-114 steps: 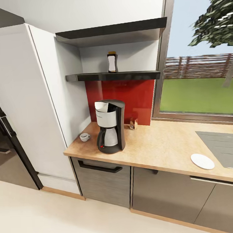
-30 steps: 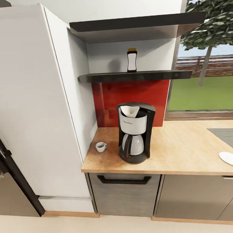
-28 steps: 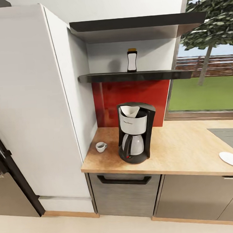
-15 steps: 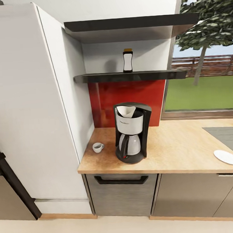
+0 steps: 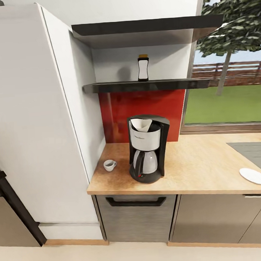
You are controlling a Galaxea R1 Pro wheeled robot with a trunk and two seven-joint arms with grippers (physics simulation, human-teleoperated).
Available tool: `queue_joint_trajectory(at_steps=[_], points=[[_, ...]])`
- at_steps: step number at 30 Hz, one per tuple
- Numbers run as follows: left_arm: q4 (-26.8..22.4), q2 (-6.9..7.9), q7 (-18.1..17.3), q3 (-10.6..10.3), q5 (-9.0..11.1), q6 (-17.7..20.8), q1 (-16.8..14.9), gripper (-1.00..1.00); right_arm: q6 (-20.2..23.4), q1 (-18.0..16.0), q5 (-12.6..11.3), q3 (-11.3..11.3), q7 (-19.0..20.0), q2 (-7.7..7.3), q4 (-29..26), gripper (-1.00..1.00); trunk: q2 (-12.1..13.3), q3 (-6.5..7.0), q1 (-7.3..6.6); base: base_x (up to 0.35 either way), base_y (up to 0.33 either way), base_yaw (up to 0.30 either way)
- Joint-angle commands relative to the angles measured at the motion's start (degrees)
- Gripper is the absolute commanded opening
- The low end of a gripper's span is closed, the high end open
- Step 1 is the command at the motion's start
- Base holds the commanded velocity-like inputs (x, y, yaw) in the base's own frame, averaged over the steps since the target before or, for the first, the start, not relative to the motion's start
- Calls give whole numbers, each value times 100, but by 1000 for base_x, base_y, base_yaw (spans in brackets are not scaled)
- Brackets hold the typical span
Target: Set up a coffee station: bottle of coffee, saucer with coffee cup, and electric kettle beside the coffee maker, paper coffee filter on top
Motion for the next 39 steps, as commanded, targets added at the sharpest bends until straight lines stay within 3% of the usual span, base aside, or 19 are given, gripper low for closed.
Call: queue_joint_trajectory(at_steps=[1, 4, 8, 10, 18, 22, 24, 30, 39], points=[[5, 6, 19, -49, 30, -18, 39, 100, -7, -1, -4, 0, 1, 11, -163, 100, -12, -13, 4, 0, 0, 0], [8, 37, 22, -41, 32, -16, 284, 100, -210, -10, -7, -1, -1, 207, -786, 100, -12, -13, 4, 0, 0, 0], [9, 42, 32, -38, 35, -15, 517, 100, -558, -24, 2, -2, -19, 623, -1603, 100, -12, -13, 4, 0, 0, 0], [11, 41, 37, -42, 36, -12, 551, 100, -616, -26, -2, 1, -76, 719, -1971, 100, -12, -13, 4, 0, 0, 0], [14, 46, 31, -33, 38, -10, 590, 100, -658, -29, -13, 16, -580, 816, -3948, 100, -12, -13, 4, 0, 0, 0], [7, 48, 26, -35, 39, -9, 588, 100, -653, -122, -13, 31, -627, 821, -4398, 100, -12, -13, 4, 0, 0, 0], [6, 43, 23, -40, 39, -9, 587, 100, -644, -346, -14, 36, -635, 821, -4481, 100, -12, -13, 4, 0, 0, 0], [5, 47, 16, -66, 31, -13, 588, 100, -408, -1532, -14, 16, -659, 821, -4543, 100, -12, -13, 4, 0, 0, 0], [0, 42, 36, -49, 39, -18, 587, 100, -43, -2398, -14, 0, -727, 821, -4566, 100, -12, -13, 4, 0, 0, 0]])
